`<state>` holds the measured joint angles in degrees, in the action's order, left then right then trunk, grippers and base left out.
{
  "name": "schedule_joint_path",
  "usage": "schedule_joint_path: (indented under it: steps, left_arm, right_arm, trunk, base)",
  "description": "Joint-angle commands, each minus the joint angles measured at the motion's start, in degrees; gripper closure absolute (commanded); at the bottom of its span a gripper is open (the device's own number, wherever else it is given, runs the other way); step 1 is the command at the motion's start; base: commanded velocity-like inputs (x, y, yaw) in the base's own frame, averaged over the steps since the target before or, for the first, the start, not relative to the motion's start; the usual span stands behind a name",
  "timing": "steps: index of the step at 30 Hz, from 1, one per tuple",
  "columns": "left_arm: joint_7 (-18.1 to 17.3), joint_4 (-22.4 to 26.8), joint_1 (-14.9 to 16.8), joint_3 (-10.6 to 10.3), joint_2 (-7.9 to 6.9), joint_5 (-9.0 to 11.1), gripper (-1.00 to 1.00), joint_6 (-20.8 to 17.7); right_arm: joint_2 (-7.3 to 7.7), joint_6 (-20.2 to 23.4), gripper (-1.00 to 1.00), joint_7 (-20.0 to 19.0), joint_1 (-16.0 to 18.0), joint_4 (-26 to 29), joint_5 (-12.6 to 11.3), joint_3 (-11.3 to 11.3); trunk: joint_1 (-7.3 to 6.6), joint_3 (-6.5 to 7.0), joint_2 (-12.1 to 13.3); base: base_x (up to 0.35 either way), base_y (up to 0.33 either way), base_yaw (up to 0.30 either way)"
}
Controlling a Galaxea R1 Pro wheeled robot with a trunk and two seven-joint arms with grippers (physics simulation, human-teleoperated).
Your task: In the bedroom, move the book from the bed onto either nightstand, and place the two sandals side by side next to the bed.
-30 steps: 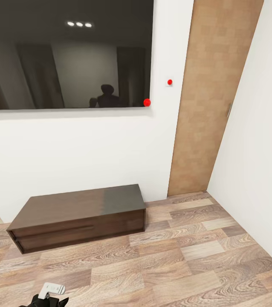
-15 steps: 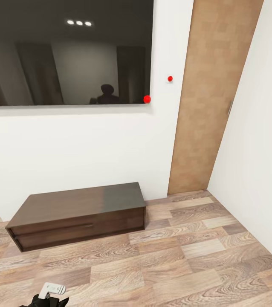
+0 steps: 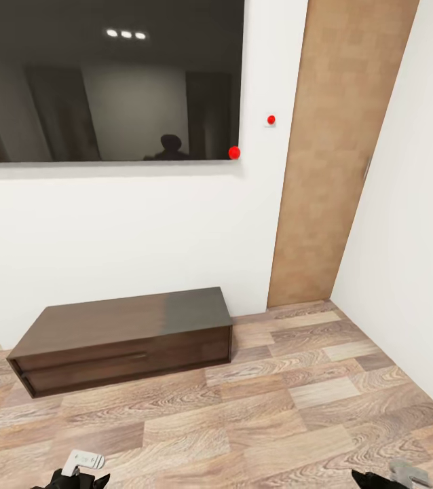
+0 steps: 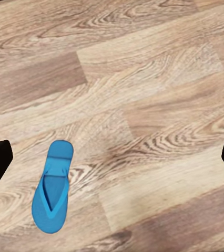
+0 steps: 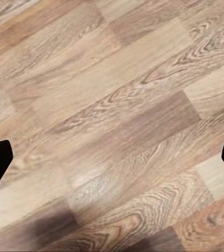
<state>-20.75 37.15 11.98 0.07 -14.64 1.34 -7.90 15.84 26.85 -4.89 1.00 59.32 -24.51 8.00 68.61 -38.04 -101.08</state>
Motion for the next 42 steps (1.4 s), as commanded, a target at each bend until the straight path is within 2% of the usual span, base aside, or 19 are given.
schedule_joint_path:
  steps: [1,2,3,4,6,7,8,10,13,18,24,26,28,29,31,34,39,41,42]
  left_arm:
    - [-0.2,0.1,0.0,0.0,-0.01,0.2,-1.0,-0.4]
    - [-0.2,0.1,0.0,0.0,-0.02,0.2,-1.0,-0.4]
    - [-0.2,0.2,0.0,0.0,0.0,0.2,-1.0,-0.4]
    - [-0.2,0.2,0.0,0.0,0.0,0.2,-1.0,-0.4]
    - [-0.3,0.2,0.0,0.0,0.01,0.2,-1.0,-0.4]
    - [-0.3,0.2,0.0,0.0,0.01,0.2,-1.0,-0.4]
    - [-0.3,0.2,0.0,0.0,0.03,0.2,-1.0,-0.4]
    - [-0.3,0.2,0.0,0.0,0.04,0.2,-1.0,-0.4]
    - [-0.3,0.2,0.0,0.0,0.04,0.2,-1.0,-0.4]
    - [-0.3,0.2,0.0,0.0,0.05,0.2,-1.0,-0.4]
    - [-0.3,0.2,0.0,0.0,0.01,0.2,-1.0,-0.4]
    - [-0.3,0.2,0.0,0.0,0.0,0.2,-1.0,-0.4]
    - [-0.3,0.3,0.0,0.1,-0.03,0.3,-1.0,-0.4]
    - [-0.3,0.3,0.0,0.1,-0.03,0.3,-1.0,-0.4]
    - [-0.2,0.3,0.0,0.1,-0.04,0.4,-1.0,-0.4]
    - [-0.2,0.4,0.0,0.2,-0.04,0.4,-1.0,-0.4]
    - [-0.2,0.4,0.0,0.1,0.03,0.4,-1.0,-0.4]
    - [-0.2,0.3,0.0,0.0,0.04,0.4,-1.0,-0.4]
    - [-0.2,0.3,0.0,0.0,0.04,0.4,-1.0,-0.4]
  right_arm:
    - [1.12,4.2,-1.0,-1.9,0.0,3.8,-4.0,0.1]
    - [1.56,6.2,-1.0,-2.8,0.0,5.4,-5.6,0.1]
    - [2.48,13.3,-1.0,-6.0,0.0,9.2,-10.2,0.1]
    - [2.85,18.1,-1.0,-8.5,0.1,10.9,-12.8,0.1]
    - [3.21,24.0,-1.0,-12.7,0.5,12.3,-16.2,0.1]
    - [3.32,25.5,-1.0,-14.2,1.0,12.6,-17.3,0.1]
    - [3.48,27.8,-1.0,-17.0,2.8,13.1,-19.0,0.1]
    - [3.56,30.3,-1.0,-20.7,7.1,13.5,-21.0,0.1]
    - [3.47,31.5,-1.0,-22.4,9.7,13.7,-21.9,0.1]
    - [3.42,31.6,-1.0,-22.6,10.5,13.1,-21.9,0.3]
    - [3.23,31.1,-1.0,-23.1,10.7,5.2,-22.2,1.8]
    - [3.2,31.1,-1.0,-23.2,10.7,3.0,-22.5,3.1]
    - [3.15,31.1,-1.0,-23.5,10.7,-0.4,-23.9,6.8]
    - [3.13,31.1,-1.0,-23.5,10.7,-1.1,-24.6,7.9]
    - [3.09,31.1,-1.0,-23.6,10.7,-3.1,-28.5,11.4]
    - [3.07,31.1,-1.0,-23.6,10.7,-4.2,-32.6,13.4]
    - [3.12,31.1,-1.0,-23.6,10.7,-4.9,-33.8,13.8]
    - [3.18,31.1,-1.0,-23.6,10.7,-5.0,-33.5,13.1]
    - [3.23,30.9,-1.0,-23.5,10.7,-5.0,-32.7,11.9]
  trunk:
    - [0.22,-0.25,-0.4]
    - [0.44,-0.43,-0.8]
    - [0.66,-0.61,-1.2]
    - [0.88,-0.79,-1.6]
    - [1.32,-1.15,-2.4]
    - [1.54,-1.33,-2.8]
    - [1.76,-1.51,-3.3]
    - [1.98,-1.69,-3.7]
    - [1.98,-1.69,-3.7]
    - [1.98,-1.69,-3.7]
    - [3.3,-2.77,-6.1]
    - [3.74,-3.13,-6.9]
    - [4.18,-3.48,-7.7]
    - [4.4,-3.66,-8.1]
    - [4.84,-4.02,-8.9]
    - [5.49,-4.56,-10.1]
    - [6.59,-5.46,-12.1]
    - [7.03,-5.82,-12.9]
    - [7.25,-6.0,-13.3]
  base:
    - [0.0,0.0,0.0]
    - [0.0,0.0,0.0]
    - [0.0,0.0,0.0]
    - [0.0,0.0,0.0]
    - [0.0,0.0,0.0]
    - [0.0,0.0,0.0]
    - [0.0,0.0,0.0]
    - [0.0,0.0,0.0]
    - [0.0,0.0,0.0]
    - [0.0,0.0,0.0]
    - [0.0,0.0,0.0]
    - [0.0,0.0,0.0]
    - [0.0,0.0,0.0]
    - [0.0,0.0,0.0]
    - [0.0,0.0,0.0]
    - [0.0,0.0,0.0]
    - [0.0,0.0,0.0]
    - [0.0,0.0,0.0]
    - [0.0,0.0,0.0]
